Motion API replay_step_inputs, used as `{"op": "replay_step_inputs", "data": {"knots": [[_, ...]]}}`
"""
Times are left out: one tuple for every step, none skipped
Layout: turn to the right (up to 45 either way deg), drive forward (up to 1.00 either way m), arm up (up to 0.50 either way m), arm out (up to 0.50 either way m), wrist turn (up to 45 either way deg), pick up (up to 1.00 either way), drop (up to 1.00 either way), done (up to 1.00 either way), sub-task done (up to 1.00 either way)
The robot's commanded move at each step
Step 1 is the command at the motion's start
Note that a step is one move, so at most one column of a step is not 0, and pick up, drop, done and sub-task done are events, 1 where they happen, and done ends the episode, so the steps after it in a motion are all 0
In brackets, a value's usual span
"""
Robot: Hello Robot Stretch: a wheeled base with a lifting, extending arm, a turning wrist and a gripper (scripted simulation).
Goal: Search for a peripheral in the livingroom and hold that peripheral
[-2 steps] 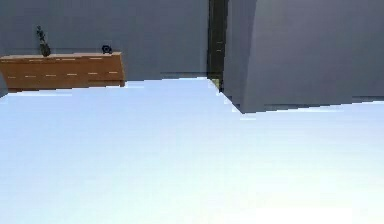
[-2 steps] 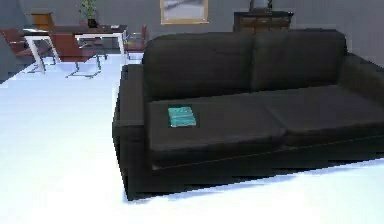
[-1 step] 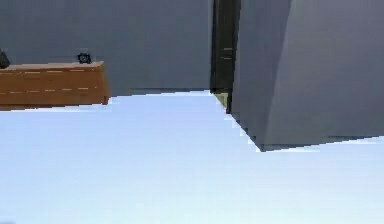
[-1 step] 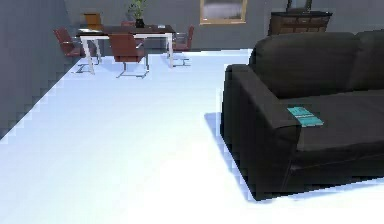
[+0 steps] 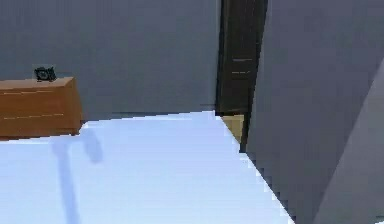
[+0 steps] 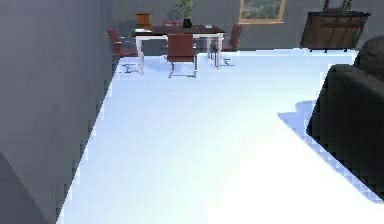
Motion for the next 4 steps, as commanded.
{"op": "replay_step_inputs", "data": {"knots": [[0.0,1.00,0.00,0.00,0.0,0.00,0.00,0.00,0.00],[0.0,1.00,0.00,0.00,0.0,0.00,0.00,0.00,0.00],[0.0,0.25,0.00,0.00,0.0,0.00,0.00,0.00,0.00],[45.0,0.00,0.00,0.00,0.0,0.00,0.00,0.00,0.00]]}}
